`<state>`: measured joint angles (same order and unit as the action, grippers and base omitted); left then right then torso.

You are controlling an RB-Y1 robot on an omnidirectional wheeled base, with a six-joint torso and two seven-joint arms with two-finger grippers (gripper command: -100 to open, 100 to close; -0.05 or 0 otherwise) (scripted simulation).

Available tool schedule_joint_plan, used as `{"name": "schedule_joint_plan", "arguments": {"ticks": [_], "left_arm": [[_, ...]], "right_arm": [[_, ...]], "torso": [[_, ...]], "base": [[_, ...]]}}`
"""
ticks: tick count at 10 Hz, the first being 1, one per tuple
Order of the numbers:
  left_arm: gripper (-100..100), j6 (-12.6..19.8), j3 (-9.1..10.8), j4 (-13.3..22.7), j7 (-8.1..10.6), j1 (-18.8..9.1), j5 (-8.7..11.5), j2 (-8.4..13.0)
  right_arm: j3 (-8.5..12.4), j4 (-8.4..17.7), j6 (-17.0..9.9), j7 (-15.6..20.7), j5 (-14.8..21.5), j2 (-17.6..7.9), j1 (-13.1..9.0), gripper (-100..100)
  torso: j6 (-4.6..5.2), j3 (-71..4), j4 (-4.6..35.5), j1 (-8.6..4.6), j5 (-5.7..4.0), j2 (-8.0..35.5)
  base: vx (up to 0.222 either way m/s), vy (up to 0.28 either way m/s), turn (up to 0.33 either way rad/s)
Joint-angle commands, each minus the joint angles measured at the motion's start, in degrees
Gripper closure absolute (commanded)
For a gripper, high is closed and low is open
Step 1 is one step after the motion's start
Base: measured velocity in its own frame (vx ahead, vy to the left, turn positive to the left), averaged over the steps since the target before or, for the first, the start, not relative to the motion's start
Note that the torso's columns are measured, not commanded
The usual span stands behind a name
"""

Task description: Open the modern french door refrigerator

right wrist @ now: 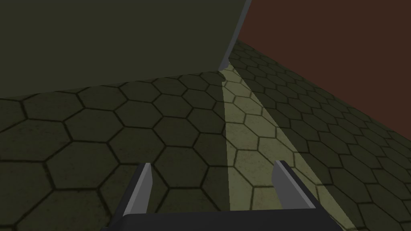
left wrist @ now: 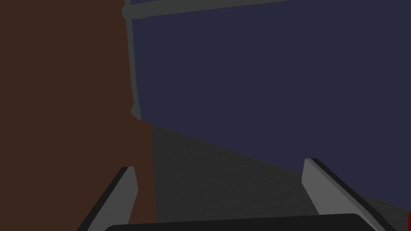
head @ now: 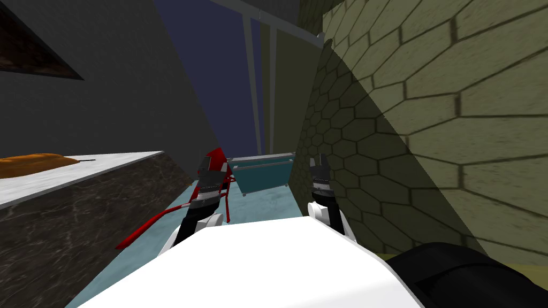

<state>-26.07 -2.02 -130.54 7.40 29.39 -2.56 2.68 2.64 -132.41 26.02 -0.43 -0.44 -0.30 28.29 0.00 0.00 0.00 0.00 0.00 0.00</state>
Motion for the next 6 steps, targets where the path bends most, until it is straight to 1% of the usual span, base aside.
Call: {"name": "schedule_joint_plan", "arguments": {"ticks": [1,3,6], "left_arm": [[0,0.0,0.0,0.0,0.0,0.0,0.0,0.0],[0,0.0,0.0,-0.01,0.0,0.0,0.0,0.0],[0,0.0,0.0,-0.01,0.0,0.0,0.0,0.0]], "right_arm": [[0.0,0.0,0.0,0.0,0.0,0.0,0.0,0],[0.0,-0.01,0.0,0.0,0.0,0.0,0.0,0],[0.0,-0.01,0.0,0.0,0.0,0.0,0.0,0]], "torso": [[0.0,-4.67,2.35,0.0,0.0,2.32],[0.0,-20.14,10.06,0.0,0.0,10.03],[0.0,-45.36,22.68,0.0,0.0,22.69]], "base": [[0.0,0.0,0.0],[0.0,0.0,0.0],[0.0,0.0,0.0]]}}
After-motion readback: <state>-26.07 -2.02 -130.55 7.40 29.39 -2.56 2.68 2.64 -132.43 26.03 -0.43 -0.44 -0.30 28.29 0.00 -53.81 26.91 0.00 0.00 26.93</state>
